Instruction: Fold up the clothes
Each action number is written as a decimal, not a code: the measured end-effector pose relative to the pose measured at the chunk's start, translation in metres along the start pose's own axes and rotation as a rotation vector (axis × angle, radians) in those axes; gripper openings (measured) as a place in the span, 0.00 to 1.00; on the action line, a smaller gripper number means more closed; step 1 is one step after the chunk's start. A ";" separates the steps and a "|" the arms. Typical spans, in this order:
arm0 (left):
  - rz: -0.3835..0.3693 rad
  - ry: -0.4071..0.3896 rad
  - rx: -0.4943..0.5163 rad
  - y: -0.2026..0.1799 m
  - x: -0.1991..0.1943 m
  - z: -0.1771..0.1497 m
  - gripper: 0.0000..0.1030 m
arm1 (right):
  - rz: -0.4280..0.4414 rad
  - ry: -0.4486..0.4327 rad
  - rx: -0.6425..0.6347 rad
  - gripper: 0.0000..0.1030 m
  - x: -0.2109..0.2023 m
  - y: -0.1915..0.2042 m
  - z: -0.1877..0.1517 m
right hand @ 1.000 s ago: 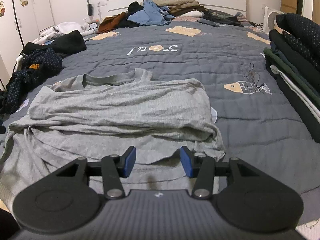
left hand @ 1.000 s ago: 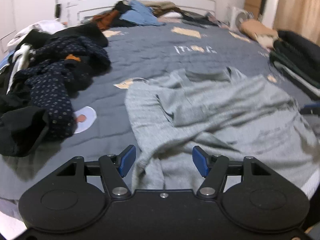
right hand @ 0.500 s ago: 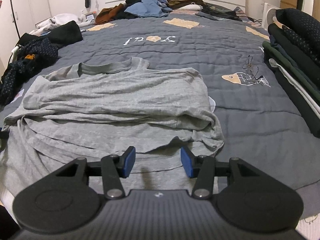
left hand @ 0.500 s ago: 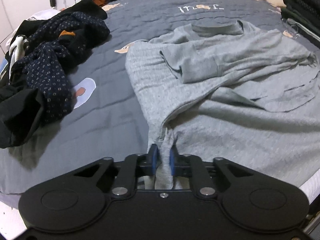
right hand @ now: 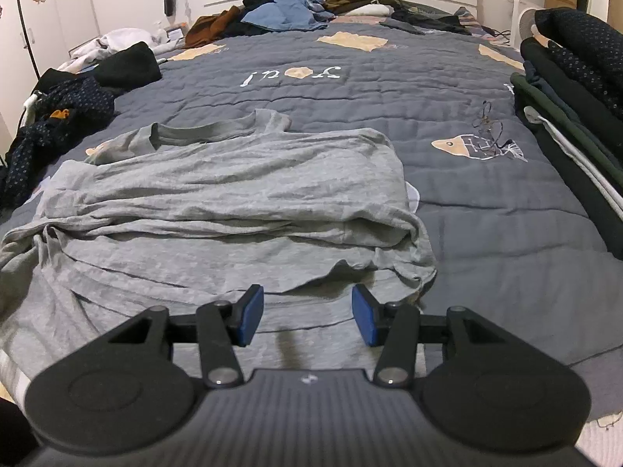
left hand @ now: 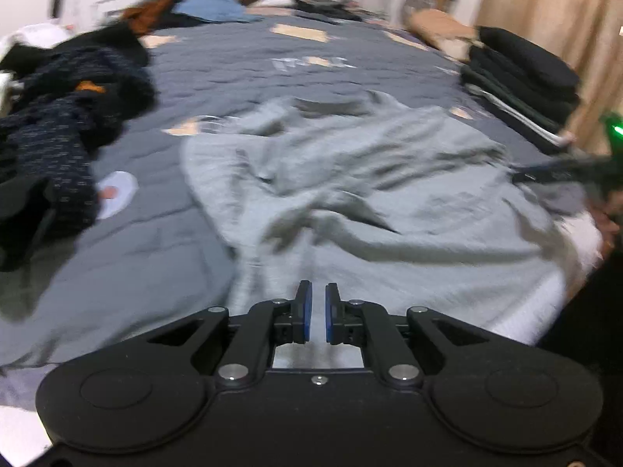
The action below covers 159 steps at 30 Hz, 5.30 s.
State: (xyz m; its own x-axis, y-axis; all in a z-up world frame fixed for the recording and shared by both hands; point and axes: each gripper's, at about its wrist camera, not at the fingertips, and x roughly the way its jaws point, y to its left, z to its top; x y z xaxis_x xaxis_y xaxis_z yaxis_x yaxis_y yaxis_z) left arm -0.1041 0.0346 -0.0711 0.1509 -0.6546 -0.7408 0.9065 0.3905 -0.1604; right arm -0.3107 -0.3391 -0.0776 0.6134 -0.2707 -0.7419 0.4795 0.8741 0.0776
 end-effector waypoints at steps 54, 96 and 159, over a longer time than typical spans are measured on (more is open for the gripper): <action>-0.078 -0.048 0.114 -0.036 0.037 0.032 0.31 | 0.048 -0.009 0.013 0.49 -0.003 0.006 -0.001; 0.093 0.155 0.076 -0.027 0.095 0.030 0.28 | -0.206 0.030 -0.102 0.49 0.016 -0.040 -0.013; 0.454 -0.313 -0.076 0.062 0.031 0.153 0.07 | -0.005 -0.482 0.221 0.02 -0.008 -0.074 0.118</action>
State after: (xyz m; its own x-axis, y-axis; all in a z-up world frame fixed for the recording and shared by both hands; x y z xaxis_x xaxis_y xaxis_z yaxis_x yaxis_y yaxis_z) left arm 0.0165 -0.0603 -0.0039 0.6404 -0.5660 -0.5192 0.6938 0.7163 0.0749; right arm -0.2773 -0.4487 0.0012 0.8047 -0.4751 -0.3560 0.5722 0.7807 0.2514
